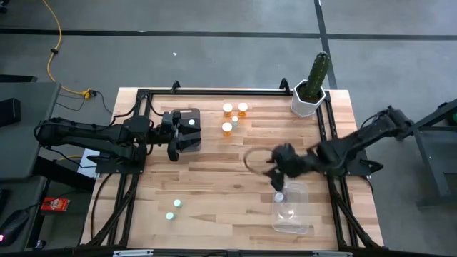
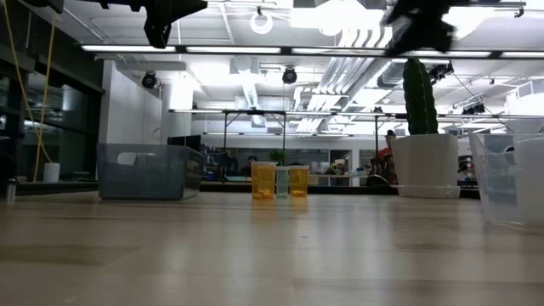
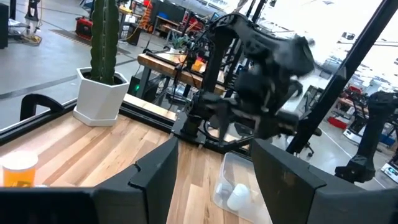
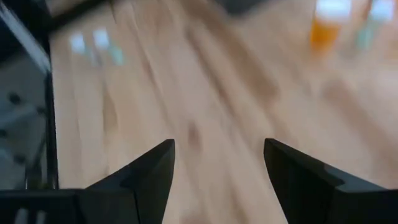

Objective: Pick and place medicine bottles into bin by pill shape (circle, oval)
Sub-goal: Put the blue small blue medicine bottle into the black bin

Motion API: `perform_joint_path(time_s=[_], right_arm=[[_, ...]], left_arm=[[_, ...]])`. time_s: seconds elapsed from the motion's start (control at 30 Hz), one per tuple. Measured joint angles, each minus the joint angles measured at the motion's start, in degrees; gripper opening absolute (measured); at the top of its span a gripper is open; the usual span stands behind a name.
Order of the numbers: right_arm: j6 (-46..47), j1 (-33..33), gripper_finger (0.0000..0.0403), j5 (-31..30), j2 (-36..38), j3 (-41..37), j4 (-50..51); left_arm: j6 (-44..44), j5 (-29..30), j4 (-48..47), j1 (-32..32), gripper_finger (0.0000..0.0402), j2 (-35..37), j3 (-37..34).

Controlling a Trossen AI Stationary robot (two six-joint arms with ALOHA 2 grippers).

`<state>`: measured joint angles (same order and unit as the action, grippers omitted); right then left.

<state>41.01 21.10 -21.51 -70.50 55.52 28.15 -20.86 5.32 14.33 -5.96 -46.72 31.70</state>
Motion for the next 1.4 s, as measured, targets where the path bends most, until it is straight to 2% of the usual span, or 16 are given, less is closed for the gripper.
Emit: perform_joint_path(time_s=[0.2,0.3,0.4,1.1,1.23,1.4], right_arm=[[-17.75,-12.48,0.0240,4.80,-3.96,-0.12,-23.69],[-22.33,-16.21,0.0240,11.04,-7.48,-0.12,-35.92],[-23.03,-18.20,0.0240,15.05,-10.64,-0.15,-42.30],[-29.48,-18.45,0.0240,15.55,-11.78,-0.12,-45.91],[-29.50,-18.45,0.0240,15.55,-11.78,-0.12,-45.86],[-29.50,-18.45,0.0240,15.53,-11.78,-0.12,-44.83]], left_arm=[[0.02,0.02,0.00,0.01,0.0193,0.02,0.00],[0.76,0.02,-0.13,0.00,0.0193,0.02,-0.01],[2.96,0.04,-0.39,0.00,0.0193,0.02,0.00],[4.74,-0.55,-1.07,0.30,0.0193,0.02,0.02],[4.56,-1.99,-12.12,3.29,0.0193,0.00,3.12],[4.20,-2.06,-33.29,12.79,0.0193,-1.37,8.79]])
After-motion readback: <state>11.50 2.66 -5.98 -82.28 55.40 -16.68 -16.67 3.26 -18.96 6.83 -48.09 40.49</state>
